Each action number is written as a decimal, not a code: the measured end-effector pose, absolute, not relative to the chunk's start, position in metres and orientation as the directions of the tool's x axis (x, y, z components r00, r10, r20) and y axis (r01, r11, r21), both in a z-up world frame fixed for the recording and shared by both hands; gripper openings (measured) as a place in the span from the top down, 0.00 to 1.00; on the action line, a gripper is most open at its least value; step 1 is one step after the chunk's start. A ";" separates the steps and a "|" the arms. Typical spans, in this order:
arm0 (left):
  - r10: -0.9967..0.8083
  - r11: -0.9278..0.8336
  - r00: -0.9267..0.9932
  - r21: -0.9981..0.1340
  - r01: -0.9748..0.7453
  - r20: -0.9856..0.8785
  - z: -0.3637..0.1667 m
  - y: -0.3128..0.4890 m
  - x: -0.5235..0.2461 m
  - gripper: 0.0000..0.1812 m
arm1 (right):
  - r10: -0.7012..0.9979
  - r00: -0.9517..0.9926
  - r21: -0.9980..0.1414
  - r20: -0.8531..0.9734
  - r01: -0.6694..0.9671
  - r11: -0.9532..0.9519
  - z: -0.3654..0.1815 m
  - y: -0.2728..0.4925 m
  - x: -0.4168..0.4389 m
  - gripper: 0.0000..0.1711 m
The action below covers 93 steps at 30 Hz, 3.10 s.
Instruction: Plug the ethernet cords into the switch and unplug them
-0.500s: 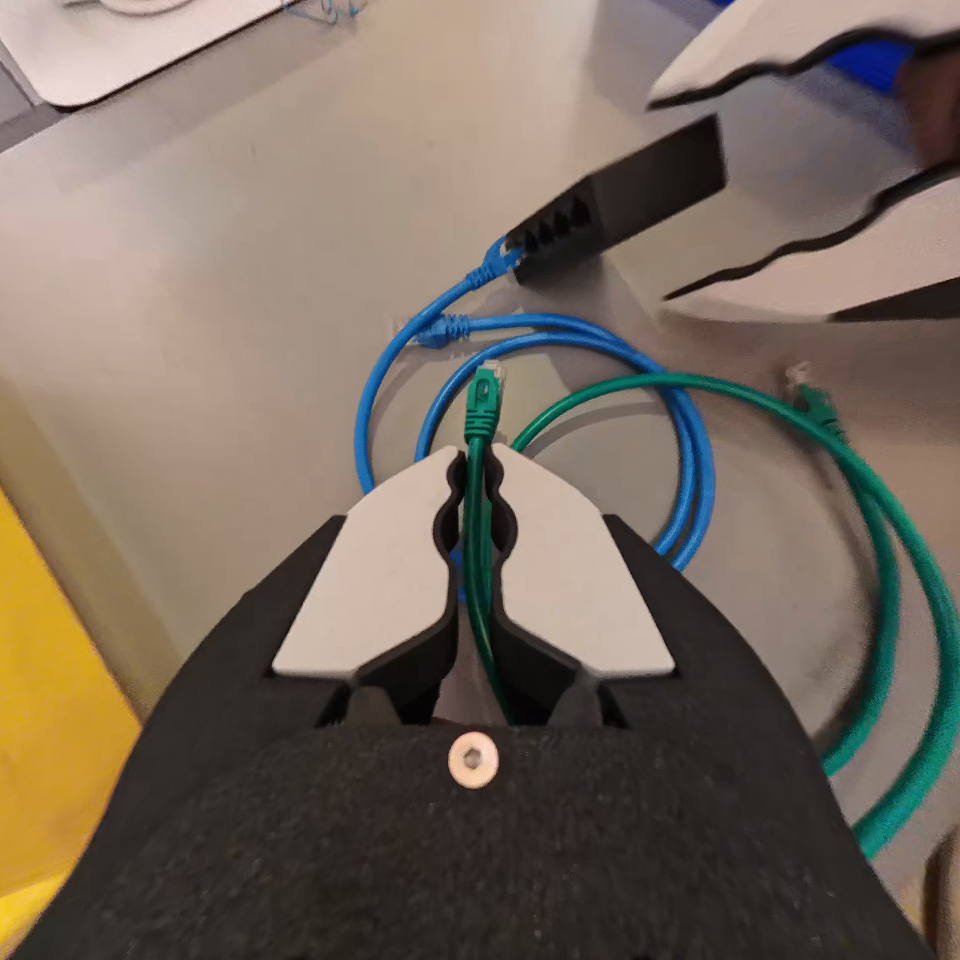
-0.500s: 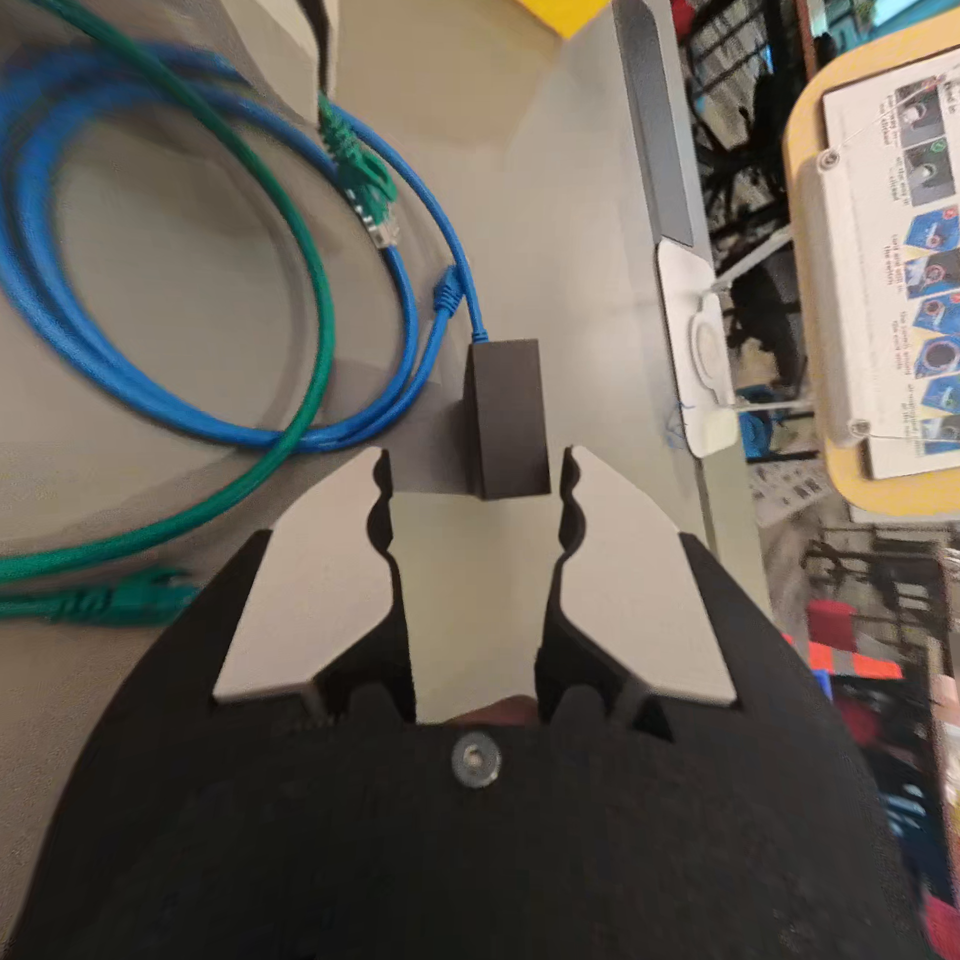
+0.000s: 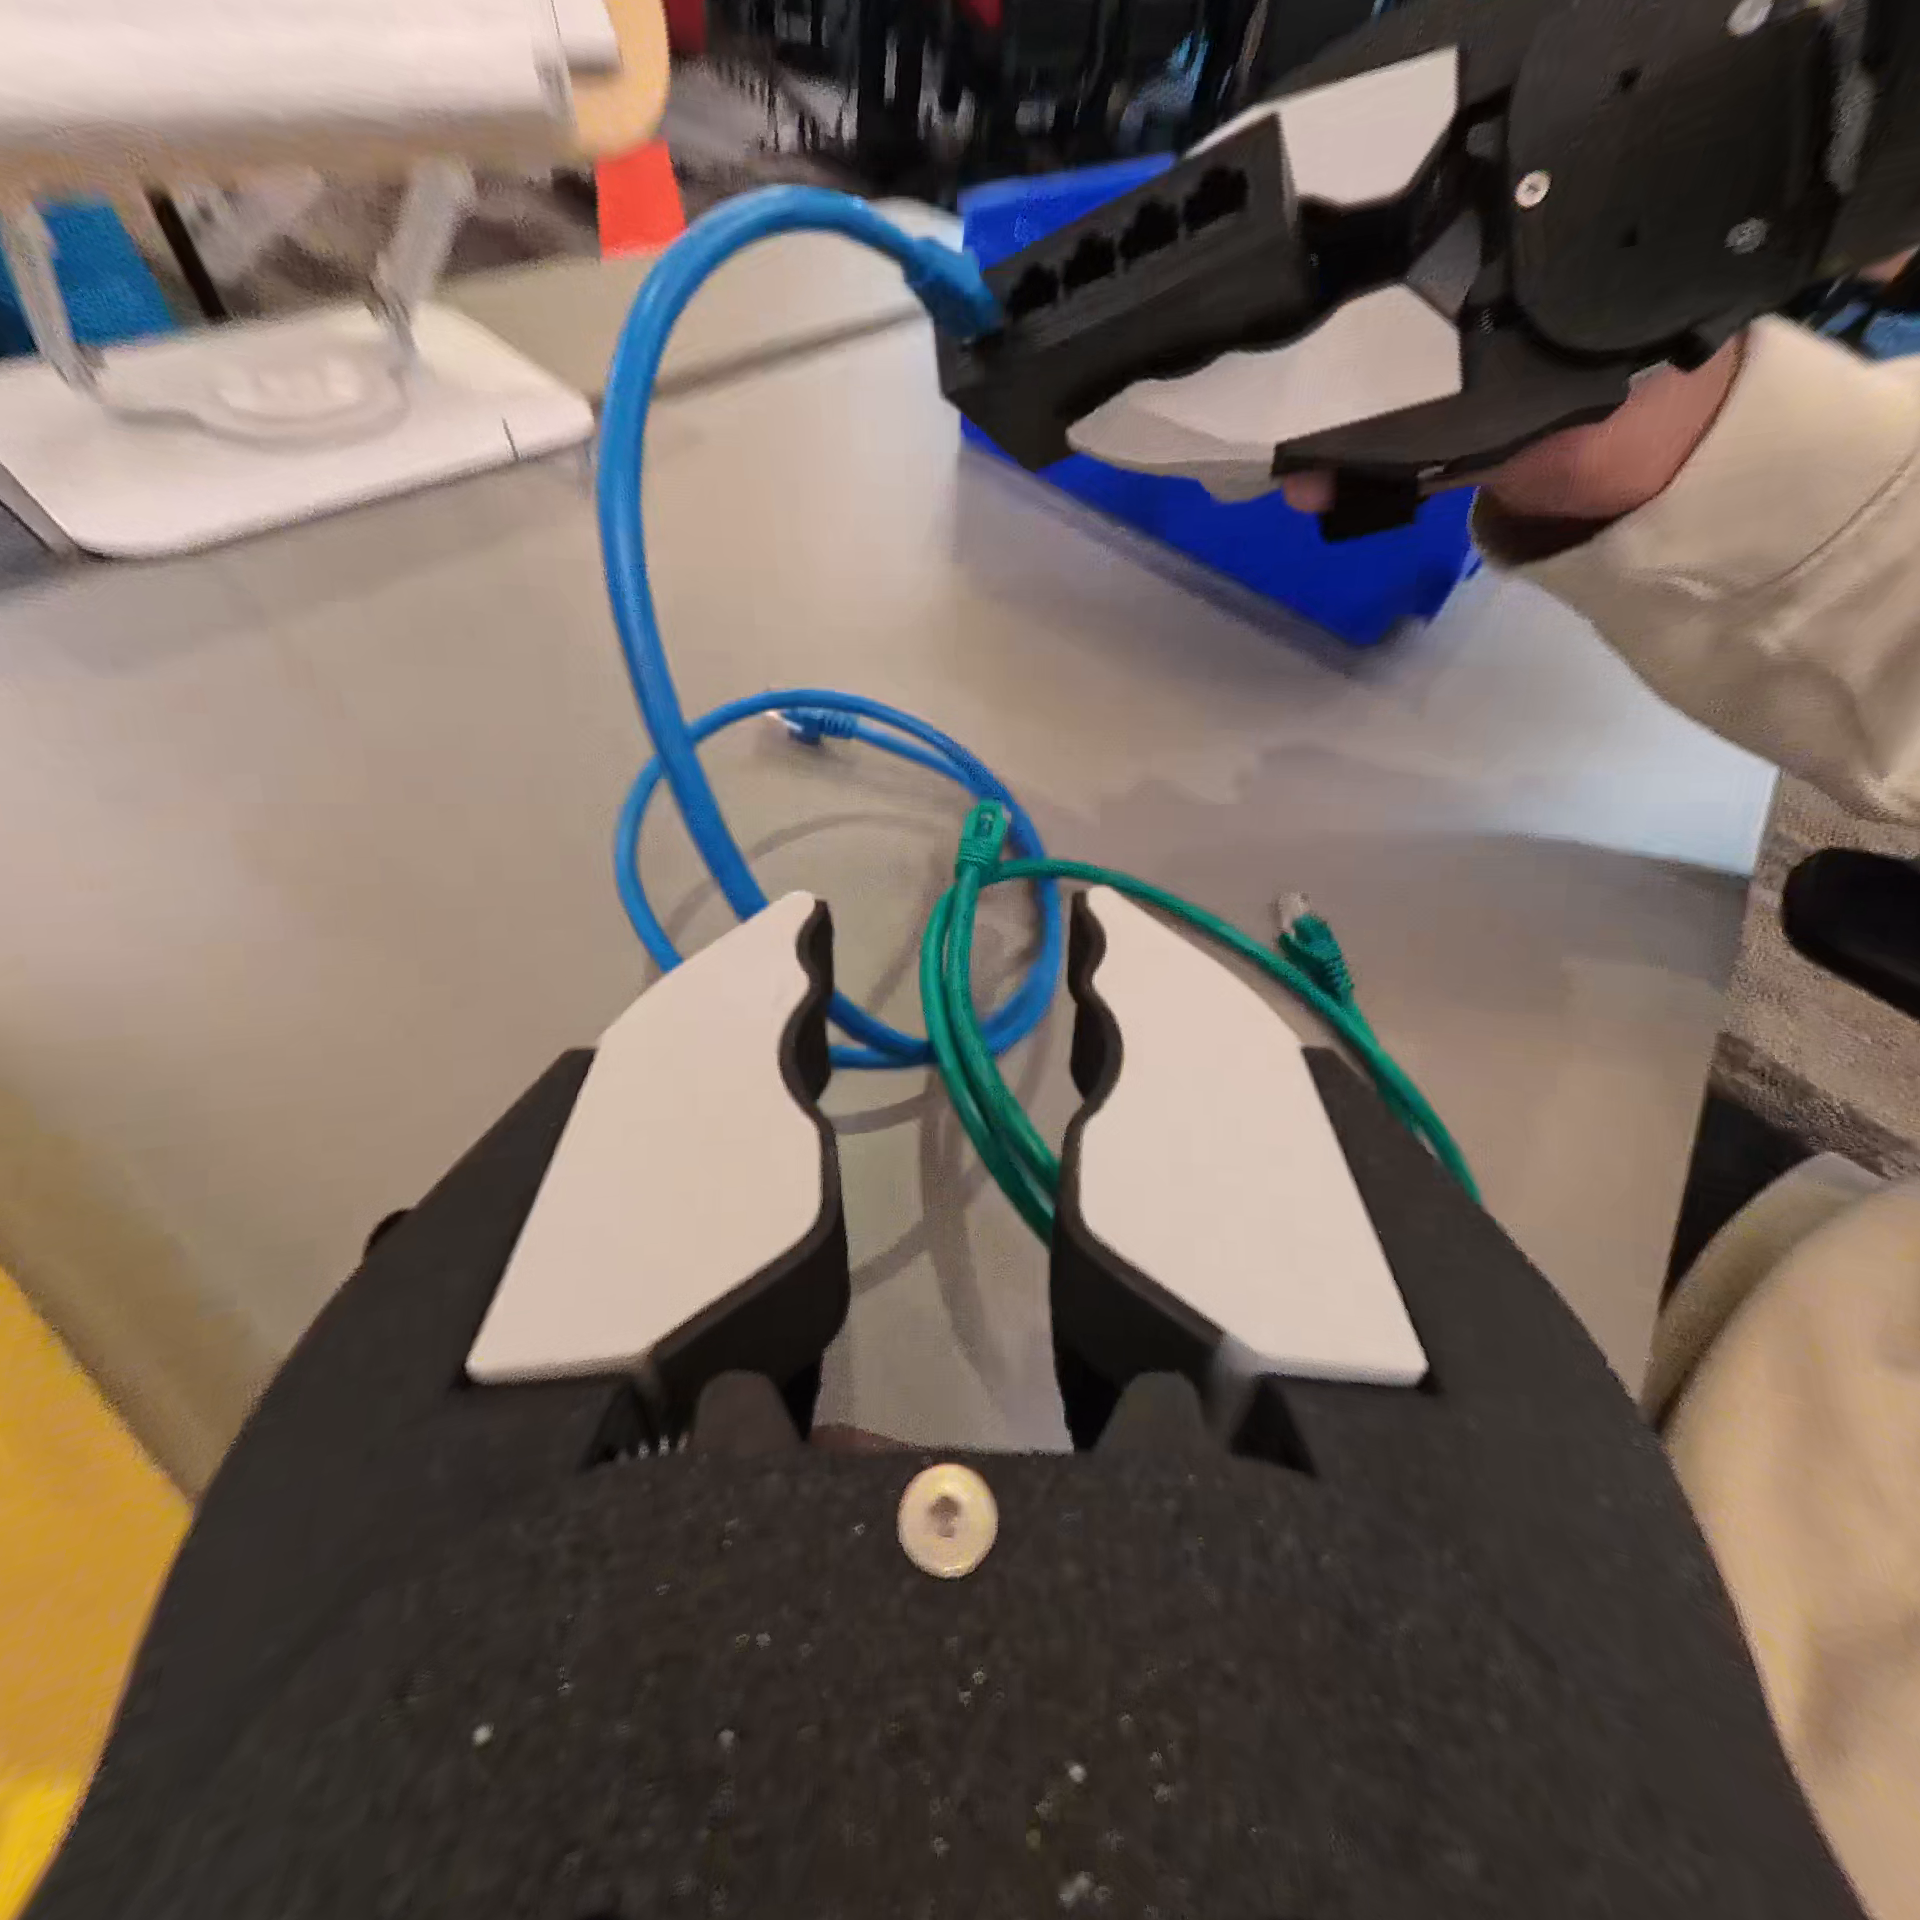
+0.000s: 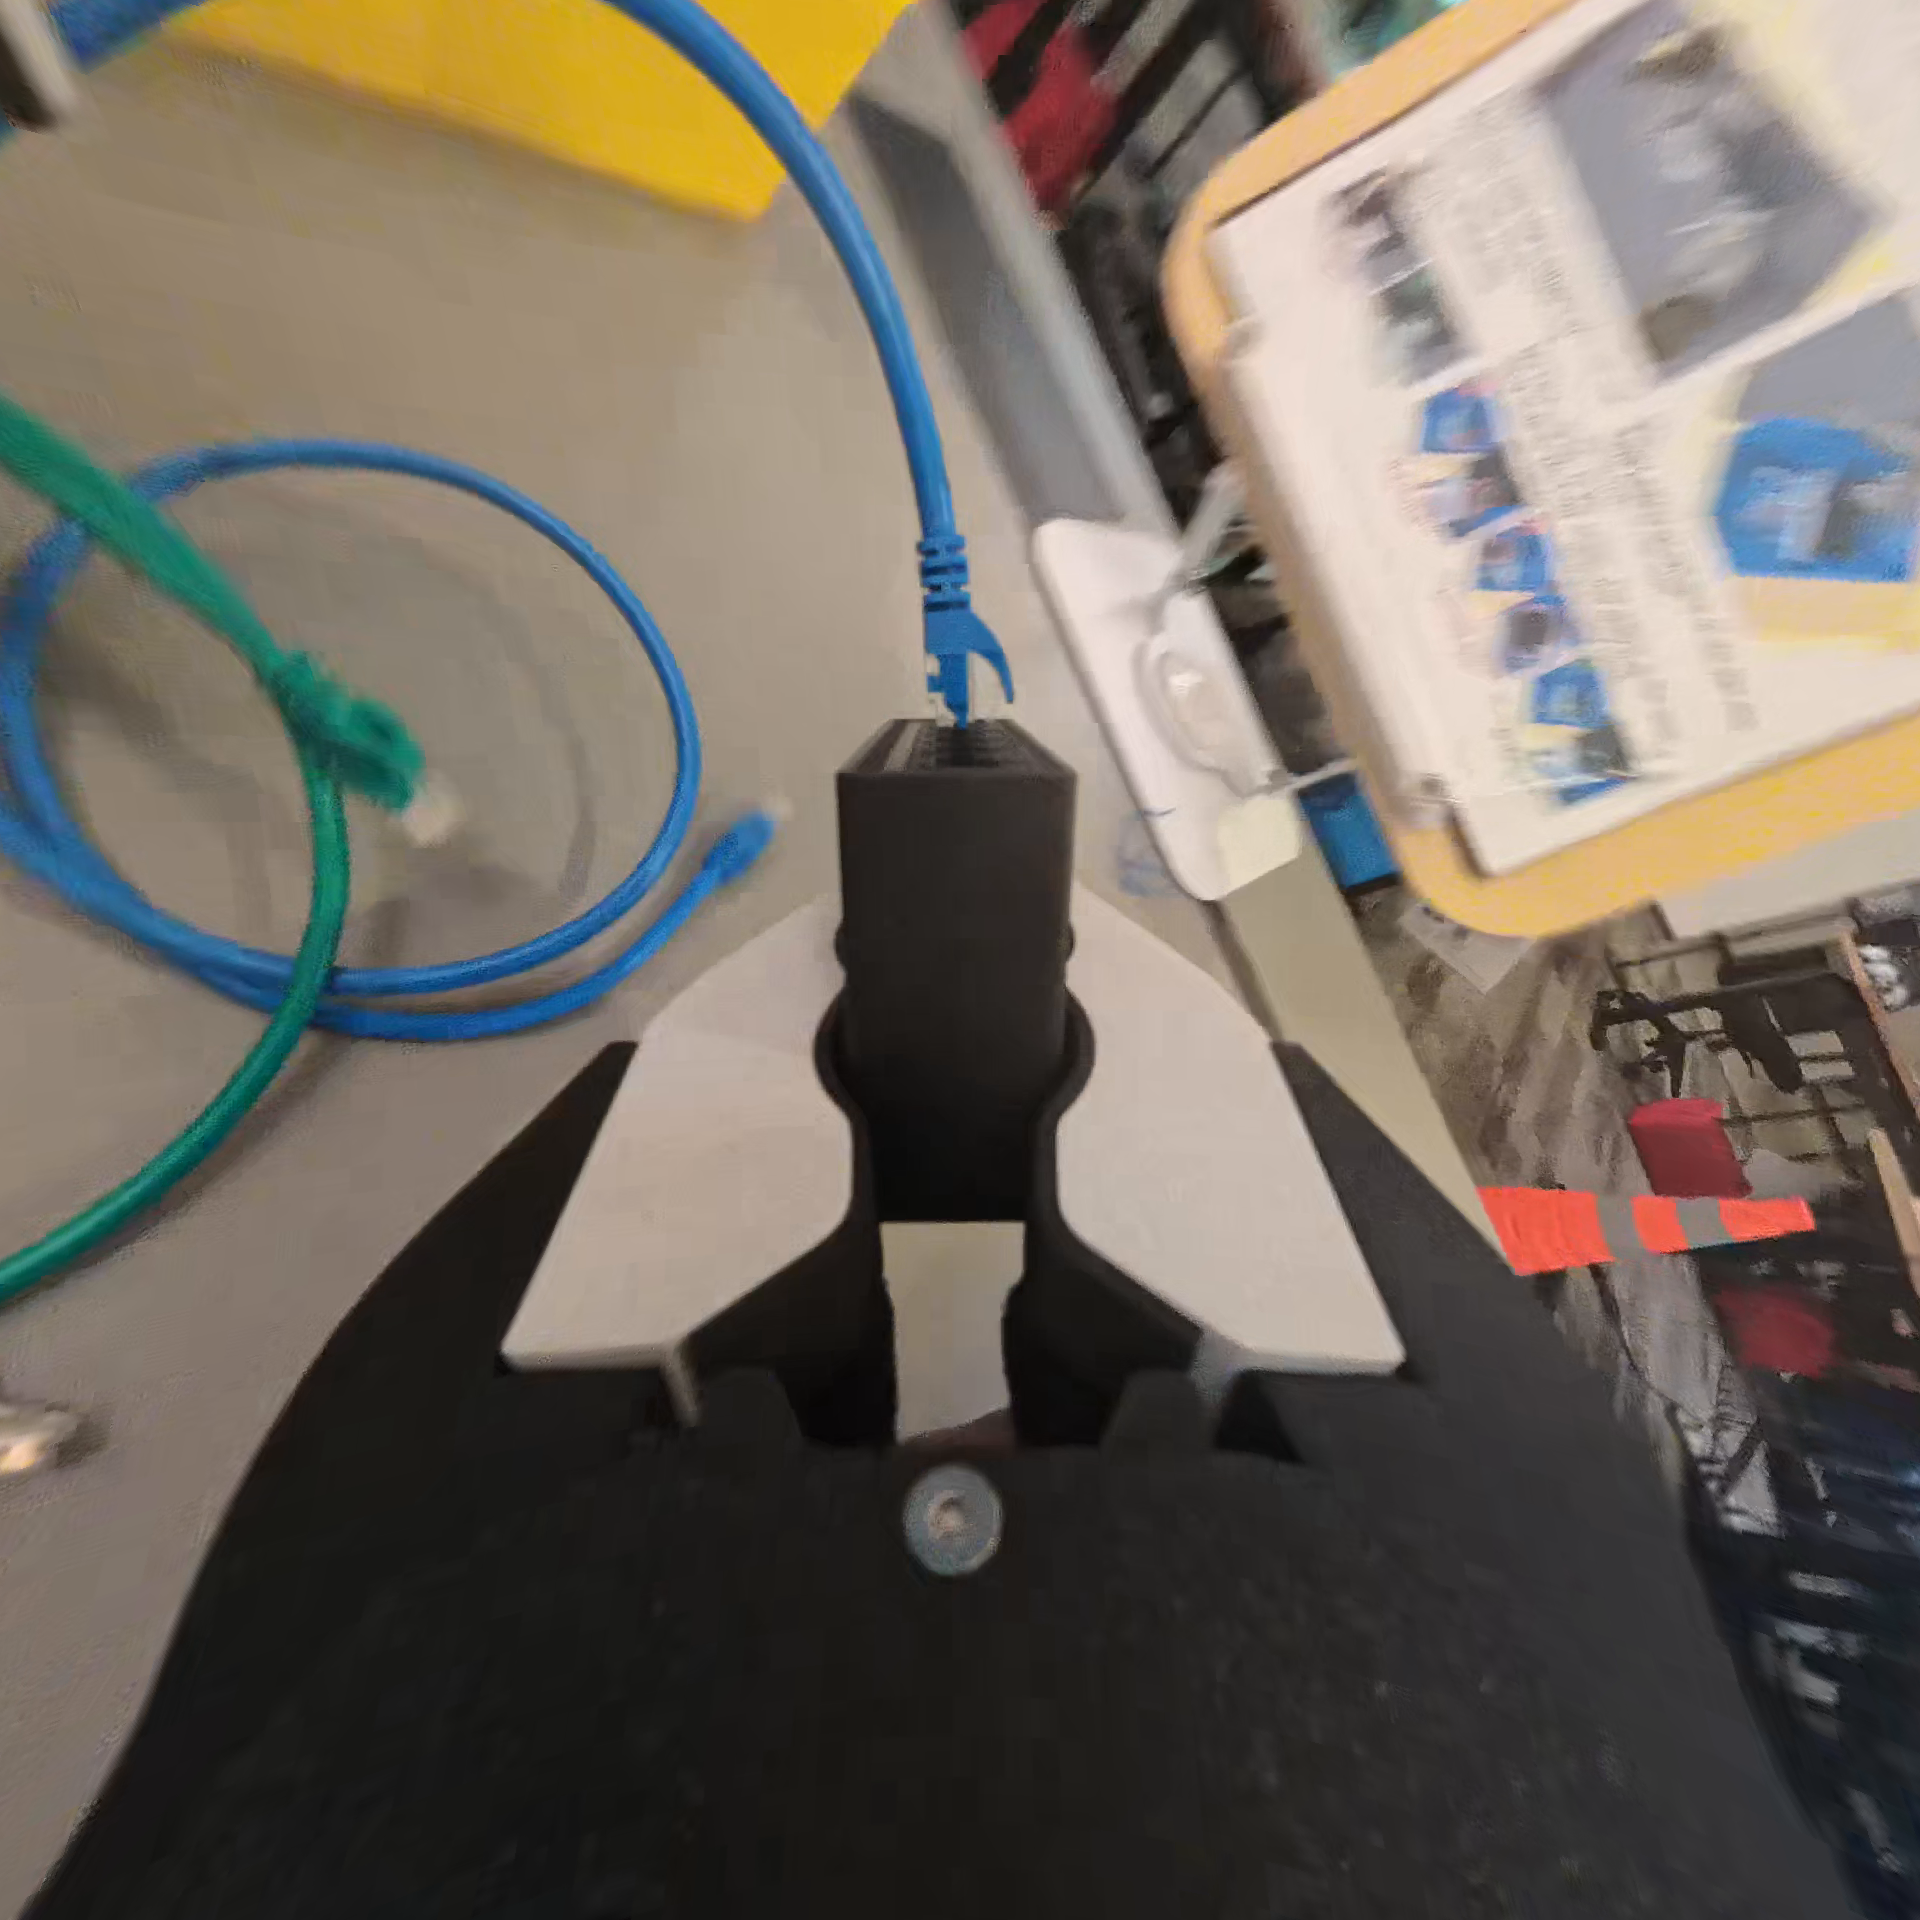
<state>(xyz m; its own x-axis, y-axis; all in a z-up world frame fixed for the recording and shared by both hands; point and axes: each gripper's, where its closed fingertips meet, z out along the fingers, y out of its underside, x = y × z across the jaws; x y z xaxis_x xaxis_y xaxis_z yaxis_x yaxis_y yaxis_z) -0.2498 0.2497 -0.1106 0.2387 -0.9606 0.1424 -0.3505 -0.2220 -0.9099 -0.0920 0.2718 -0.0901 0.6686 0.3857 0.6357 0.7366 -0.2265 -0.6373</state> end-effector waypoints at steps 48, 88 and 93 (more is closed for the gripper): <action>-0.945 0.322 -0.110 -0.938 -0.130 -0.309 0.017 0.210 -0.203 0.85 | 0.887 0.433 -0.984 0.163 0.003 0.179 0.017 0.208 -0.176 0.79; -0.778 0.413 0.300 -0.809 -0.418 -0.552 -0.020 0.285 -0.326 0.84 | 0.507 0.827 -0.609 0.241 0.536 -0.585 -0.192 0.263 -0.091 0.84; -0.785 0.399 0.295 -0.809 -0.432 -0.545 -0.026 0.282 -0.325 0.84 | 0.474 0.834 -0.607 0.284 0.539 -0.585 -0.177 0.282 -0.081 0.81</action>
